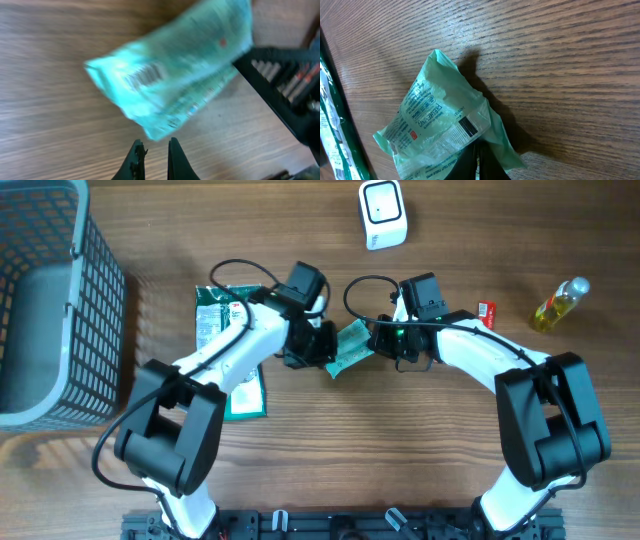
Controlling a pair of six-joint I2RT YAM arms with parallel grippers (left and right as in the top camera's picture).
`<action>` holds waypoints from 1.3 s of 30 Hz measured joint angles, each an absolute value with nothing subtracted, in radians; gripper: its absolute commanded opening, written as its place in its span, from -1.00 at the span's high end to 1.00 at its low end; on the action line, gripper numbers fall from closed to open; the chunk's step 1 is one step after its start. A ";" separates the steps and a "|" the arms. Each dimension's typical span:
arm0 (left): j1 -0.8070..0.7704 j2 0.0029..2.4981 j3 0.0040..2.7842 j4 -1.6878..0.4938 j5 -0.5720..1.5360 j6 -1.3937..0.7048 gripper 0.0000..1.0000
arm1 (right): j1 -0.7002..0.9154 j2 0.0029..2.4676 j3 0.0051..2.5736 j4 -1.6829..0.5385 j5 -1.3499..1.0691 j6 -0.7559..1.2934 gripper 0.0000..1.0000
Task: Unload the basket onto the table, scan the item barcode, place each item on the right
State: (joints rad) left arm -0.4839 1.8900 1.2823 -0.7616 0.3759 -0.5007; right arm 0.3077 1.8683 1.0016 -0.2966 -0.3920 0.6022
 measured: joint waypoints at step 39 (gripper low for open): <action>-0.504 1.995 1.298 -0.712 -0.041 -0.628 0.92 | 0.308 1.869 1.001 -0.290 -0.398 0.607 0.28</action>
State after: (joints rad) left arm -0.5041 1.9949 1.2980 -0.7120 -0.0406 -0.6281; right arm 0.3080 1.8687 1.0008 -0.2901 -0.3981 0.6075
